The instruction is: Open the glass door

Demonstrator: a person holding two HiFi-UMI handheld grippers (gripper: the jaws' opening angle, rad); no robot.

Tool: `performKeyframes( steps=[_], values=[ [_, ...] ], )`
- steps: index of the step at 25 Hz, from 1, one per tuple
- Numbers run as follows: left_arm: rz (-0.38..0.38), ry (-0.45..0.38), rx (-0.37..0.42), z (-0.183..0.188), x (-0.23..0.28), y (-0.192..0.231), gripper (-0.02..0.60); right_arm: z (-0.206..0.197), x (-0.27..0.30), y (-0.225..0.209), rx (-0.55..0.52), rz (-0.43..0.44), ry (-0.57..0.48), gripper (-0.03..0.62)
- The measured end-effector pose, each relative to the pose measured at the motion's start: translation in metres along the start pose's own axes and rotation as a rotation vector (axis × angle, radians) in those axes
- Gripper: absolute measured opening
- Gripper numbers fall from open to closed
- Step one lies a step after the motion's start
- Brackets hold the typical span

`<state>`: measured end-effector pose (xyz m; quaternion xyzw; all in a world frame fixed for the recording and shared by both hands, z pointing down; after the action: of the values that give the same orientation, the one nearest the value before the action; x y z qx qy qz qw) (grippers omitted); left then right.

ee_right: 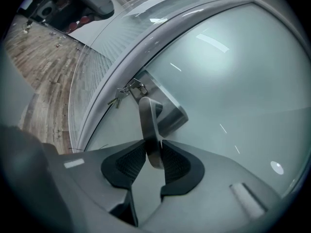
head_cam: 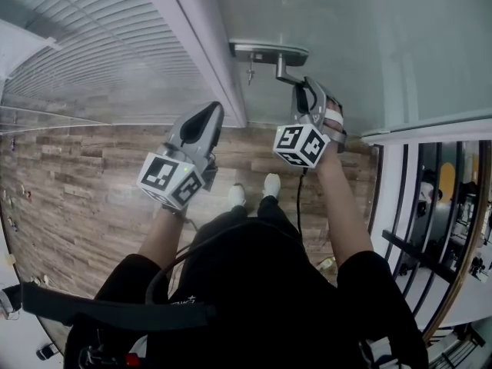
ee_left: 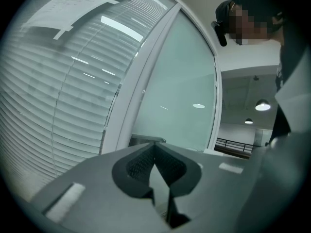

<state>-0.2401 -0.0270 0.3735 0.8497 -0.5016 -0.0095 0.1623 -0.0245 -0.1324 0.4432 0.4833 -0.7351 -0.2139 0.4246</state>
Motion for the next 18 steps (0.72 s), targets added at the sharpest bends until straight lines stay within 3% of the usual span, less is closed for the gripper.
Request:
performKeyframes(
  steps=[9, 18],
  values=[
    [-0.022, 0.007, 0.005, 0.004, 0.005, 0.005, 0.002, 0.0, 0.005, 0.006, 0.066, 0.072, 0.008, 0.089],
    [-0.038, 0.009, 0.011, 0.003, 0.011, 0.004, 0.002, -0.002, 0.009, 0.007, 0.181, 0.087, 0.007, 0.089]
  ],
)
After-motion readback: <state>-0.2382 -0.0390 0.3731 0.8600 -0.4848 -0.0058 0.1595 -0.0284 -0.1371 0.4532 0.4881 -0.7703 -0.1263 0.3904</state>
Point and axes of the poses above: the fingertips, and each gripper's own axes: x forward along the fingers, y to its left, z out of its top, the point moved 9 cm from there along -x, backward along the fingers, and after that the axes turned 4 degrees about y, right-handed, at the moved point
